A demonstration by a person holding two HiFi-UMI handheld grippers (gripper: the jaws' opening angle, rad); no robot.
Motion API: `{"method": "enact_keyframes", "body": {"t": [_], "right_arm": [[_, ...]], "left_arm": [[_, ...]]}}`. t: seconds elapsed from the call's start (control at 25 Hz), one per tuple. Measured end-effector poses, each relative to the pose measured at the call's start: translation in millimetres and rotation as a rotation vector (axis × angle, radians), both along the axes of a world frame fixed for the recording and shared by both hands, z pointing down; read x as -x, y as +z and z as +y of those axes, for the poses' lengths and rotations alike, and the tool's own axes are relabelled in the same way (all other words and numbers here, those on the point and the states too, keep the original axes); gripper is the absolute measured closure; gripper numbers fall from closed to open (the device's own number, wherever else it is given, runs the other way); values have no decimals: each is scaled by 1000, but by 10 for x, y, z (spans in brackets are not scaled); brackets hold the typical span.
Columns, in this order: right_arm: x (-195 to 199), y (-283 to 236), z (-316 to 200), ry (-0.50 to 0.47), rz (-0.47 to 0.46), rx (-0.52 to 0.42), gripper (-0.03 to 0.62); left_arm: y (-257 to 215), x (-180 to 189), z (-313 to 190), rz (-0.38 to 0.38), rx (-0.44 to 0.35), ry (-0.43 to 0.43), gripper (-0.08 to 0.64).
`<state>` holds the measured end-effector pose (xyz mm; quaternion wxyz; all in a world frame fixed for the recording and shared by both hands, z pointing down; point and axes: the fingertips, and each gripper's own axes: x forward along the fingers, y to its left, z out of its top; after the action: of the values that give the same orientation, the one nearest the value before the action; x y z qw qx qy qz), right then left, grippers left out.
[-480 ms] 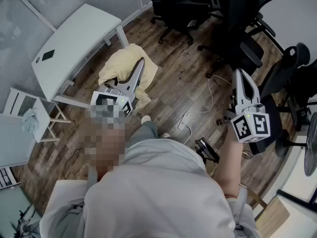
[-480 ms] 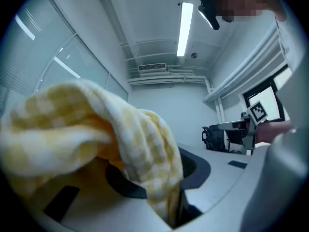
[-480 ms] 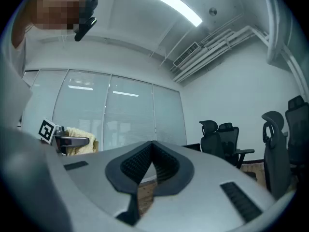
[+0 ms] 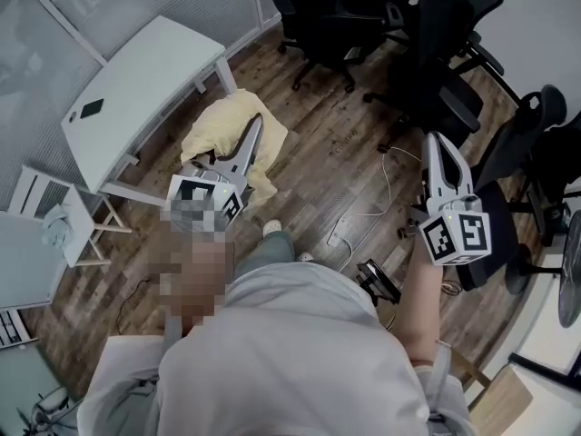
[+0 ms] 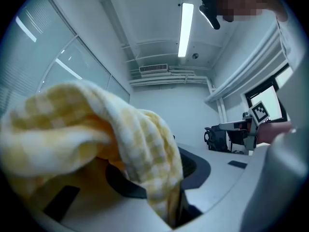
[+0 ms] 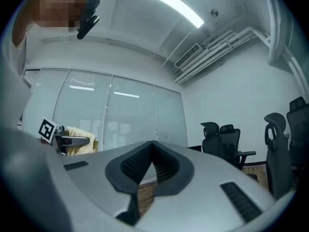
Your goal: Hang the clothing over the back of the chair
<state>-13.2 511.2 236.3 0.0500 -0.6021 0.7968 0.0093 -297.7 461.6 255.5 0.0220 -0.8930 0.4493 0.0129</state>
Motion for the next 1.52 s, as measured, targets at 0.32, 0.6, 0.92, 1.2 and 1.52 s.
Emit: {"method": "enact_keyframes", "body": {"t": [0.32, 0.6, 0.92, 1.2, 1.52], "right_arm": [[82, -7, -256, -28, -33, 3, 571], [72, -36, -691, -18, -35, 7, 571], [23, 7, -1317, -10, -50, 23, 571], [-32, 84, -1814, -2, -64, 40, 571], [-75, 122, -2243, 6, -70, 49, 571]], "left_arm": [[-31, 48, -224, -13, -3, -12, 431], [-41, -16, -678, -5, -10, 8, 433], [28, -123, -1348, 4, 7, 29, 433], [102, -200, -1842, 0, 17, 37, 433], [156, -266, -2297, -2, 33, 61, 433]]}}
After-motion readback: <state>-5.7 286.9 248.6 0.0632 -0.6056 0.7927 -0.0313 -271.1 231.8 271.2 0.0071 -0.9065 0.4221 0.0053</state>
